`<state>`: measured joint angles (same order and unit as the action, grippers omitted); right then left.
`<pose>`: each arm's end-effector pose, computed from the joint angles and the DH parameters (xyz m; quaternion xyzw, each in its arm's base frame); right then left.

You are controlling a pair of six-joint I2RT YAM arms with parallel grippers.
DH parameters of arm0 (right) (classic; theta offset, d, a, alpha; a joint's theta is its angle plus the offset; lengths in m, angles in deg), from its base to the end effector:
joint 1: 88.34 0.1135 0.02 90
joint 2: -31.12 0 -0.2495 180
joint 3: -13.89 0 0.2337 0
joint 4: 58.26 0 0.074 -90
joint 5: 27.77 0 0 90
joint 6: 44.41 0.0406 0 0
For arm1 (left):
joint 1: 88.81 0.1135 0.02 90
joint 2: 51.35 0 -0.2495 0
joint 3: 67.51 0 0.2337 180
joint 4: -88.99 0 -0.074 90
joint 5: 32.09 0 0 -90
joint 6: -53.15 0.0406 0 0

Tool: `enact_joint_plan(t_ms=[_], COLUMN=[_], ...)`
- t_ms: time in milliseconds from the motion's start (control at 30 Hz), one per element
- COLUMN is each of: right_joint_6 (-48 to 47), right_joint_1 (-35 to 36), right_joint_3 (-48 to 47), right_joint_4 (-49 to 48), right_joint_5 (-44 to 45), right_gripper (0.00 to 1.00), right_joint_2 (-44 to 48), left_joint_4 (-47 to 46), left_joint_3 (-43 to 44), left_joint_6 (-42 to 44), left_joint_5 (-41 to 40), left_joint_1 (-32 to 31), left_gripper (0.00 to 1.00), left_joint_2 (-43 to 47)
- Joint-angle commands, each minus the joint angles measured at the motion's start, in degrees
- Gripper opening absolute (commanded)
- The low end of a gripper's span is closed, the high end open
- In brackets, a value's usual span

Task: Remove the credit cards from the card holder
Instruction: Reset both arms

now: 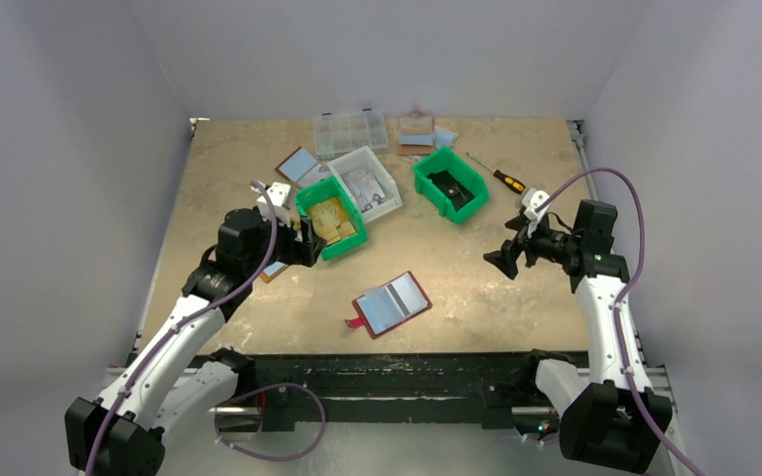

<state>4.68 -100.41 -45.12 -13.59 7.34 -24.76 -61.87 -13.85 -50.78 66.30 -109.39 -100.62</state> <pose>0.1891 -0.0065 0.2683 -0.3847 0.7367 0.2137 0.5134 0.1794 -0.0737 0.2727 0.0881 0.8363 -0.2183 0.4952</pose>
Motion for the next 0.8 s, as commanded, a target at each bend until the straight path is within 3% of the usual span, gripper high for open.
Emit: enact_joint_plan(t_ms=[0,767], right_joint_6=[0.4,0.5], right_joint_1=[-0.3,-0.3], right_joint_3=[-2.7,-2.6], right_joint_4=[0.5,0.3], right_joint_5=[0.3,1.5], right_gripper=[0.99,0.99], right_joint_2=[0.0,-0.4], left_joint_4=[-2.2,-2.5], left_joint_3=[2.1,2.0], left_joint_6=[-0.1,-0.2], left_joint_5=[1.0,1.5], left_joint_1=[0.5,0.7], left_gripper=[0.75,0.75], left_joint_2=[0.1,0.5])
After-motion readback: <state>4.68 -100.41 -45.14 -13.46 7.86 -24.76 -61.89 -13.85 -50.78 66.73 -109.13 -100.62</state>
